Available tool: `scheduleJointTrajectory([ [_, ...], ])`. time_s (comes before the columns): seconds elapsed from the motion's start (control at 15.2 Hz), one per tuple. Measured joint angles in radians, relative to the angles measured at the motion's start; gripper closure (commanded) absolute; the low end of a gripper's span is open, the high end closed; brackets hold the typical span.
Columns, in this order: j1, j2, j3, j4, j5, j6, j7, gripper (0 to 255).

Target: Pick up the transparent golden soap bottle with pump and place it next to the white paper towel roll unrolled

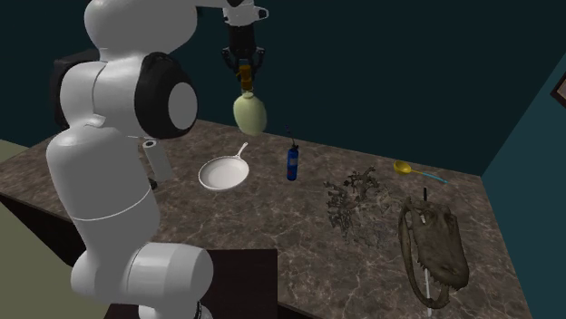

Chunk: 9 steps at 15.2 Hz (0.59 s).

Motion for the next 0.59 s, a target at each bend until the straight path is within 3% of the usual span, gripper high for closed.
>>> scheduleJointTrajectory([
  [0.59, 0.128, -0.097, 0.101, -0.127, -0.041, 0.035, 0.223, 255],
])
